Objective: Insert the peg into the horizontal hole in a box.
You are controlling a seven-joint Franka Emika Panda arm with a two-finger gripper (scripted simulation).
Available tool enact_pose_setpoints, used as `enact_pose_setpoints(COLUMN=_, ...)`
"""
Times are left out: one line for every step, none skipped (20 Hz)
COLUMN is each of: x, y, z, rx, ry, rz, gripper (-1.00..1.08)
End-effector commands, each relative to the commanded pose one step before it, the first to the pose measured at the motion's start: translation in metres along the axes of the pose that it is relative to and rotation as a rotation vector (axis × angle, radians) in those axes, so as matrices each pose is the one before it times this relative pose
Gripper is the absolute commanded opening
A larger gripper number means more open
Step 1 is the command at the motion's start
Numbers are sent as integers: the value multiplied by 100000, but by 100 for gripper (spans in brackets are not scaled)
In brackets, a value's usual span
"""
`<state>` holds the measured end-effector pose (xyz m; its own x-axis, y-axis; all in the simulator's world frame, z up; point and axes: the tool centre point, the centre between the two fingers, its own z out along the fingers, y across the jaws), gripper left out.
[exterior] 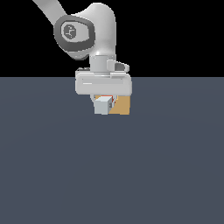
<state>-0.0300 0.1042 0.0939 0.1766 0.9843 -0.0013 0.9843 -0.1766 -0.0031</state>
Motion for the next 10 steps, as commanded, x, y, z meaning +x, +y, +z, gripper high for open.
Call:
enact_pose_setpoints(x=1076, y=122, z=-554, rx=-325, ry=99, rz=591, gripper=-100)
enact_pose_setpoints(x=292, y=6, z=-98, rx=2, ry=3, rz=98, gripper=-100)
enact_pose_setpoints(x=232, y=5, z=-76, rx=1, ry=2, rz=69, gripper=-100)
enact_pose_setpoints(x=156, y=9, z=-54, rx=2, ry=3, rz=69, gripper=-100)
enact_pose_setpoints(x=116, y=-4, z=-33, rx=0, ry=0, rz=0, gripper=-100)
enact_pose_setpoints(x=39, y=-1, z=-11, rx=0, ry=0, rz=0, gripper=-100)
enact_pose_setpoints(x=0, y=0, z=0, rx=0, ry=0, rz=0, gripper=-100)
enact_pose_setpoints(x=0, y=0, z=0, rx=0, ry=0, rz=0, gripper=-100)
enact_pose_setpoints(x=0, y=0, z=0, rx=0, ry=0, rz=0, gripper=-100)
enact_pose_setpoints(x=-61, y=-124, z=198, rx=355, ry=-143, rz=-79, gripper=-100)
